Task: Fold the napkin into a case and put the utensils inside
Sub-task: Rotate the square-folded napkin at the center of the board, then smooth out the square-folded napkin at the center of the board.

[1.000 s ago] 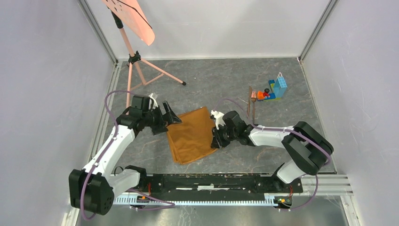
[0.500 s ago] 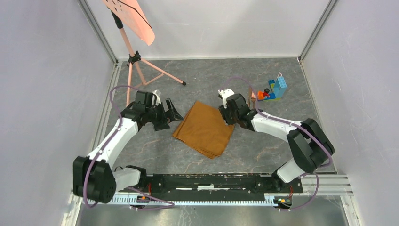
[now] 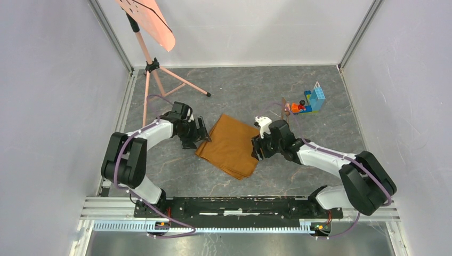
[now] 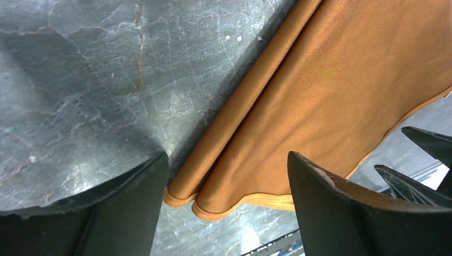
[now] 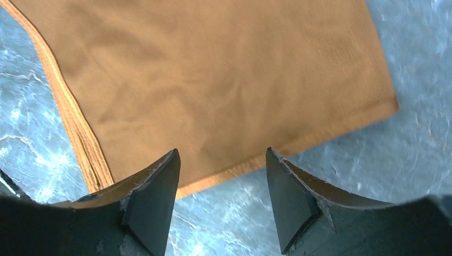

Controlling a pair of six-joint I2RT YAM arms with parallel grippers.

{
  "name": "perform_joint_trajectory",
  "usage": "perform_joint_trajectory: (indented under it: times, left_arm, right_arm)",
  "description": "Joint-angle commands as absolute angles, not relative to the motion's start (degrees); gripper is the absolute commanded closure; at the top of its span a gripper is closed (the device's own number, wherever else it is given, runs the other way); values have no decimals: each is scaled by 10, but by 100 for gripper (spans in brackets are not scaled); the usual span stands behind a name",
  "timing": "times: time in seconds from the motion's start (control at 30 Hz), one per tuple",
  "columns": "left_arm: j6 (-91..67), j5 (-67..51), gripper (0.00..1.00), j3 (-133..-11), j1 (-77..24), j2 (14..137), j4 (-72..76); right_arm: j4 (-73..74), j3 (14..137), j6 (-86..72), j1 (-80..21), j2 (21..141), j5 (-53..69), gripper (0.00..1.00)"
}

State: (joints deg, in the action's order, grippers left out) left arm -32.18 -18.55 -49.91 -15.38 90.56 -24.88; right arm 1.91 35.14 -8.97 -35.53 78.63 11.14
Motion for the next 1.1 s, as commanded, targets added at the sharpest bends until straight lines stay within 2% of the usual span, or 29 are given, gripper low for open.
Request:
perform_joint_trajectory:
  times: [0.0, 0.13, 0.3, 0.53, 0.6, 0.67, 0.73, 0.8, 1.07]
  left_arm:
    - [-309, -173, 15, -470, -174, 903, -193]
    - [-355, -177, 18, -396, -200, 853, -154]
    - [-448, -174, 20, -317, -285, 771, -103]
    - [-485, -84, 14, -287, -295, 570, -234]
    - [-493, -88, 16, -291, -295, 538, -254]
    - [-502, -115, 24, -291, -296, 523, -237]
    - [-509, -153, 39, -292, -296, 538, -208]
    - [-507, -172, 49, -301, -300, 565, -198]
    - [-488, -176, 55, -305, -326, 641, -160]
  right_arm:
    - [-36, 302, -122, -306, 751, 156, 34]
    - [-45, 281, -130, -271, 738, 164, 35]
    - [-32, 286, -118, -243, 739, 170, 35]
    - [17, 280, -113, -241, 724, 174, 36]
    - [30, 275, -113, -242, 713, 176, 36]
    - [40, 269, -115, -241, 699, 175, 36]
    - [44, 264, -118, -241, 688, 176, 35]
    - [46, 260, -120, -241, 686, 176, 35]
    - [40, 251, -128, -241, 688, 183, 35]
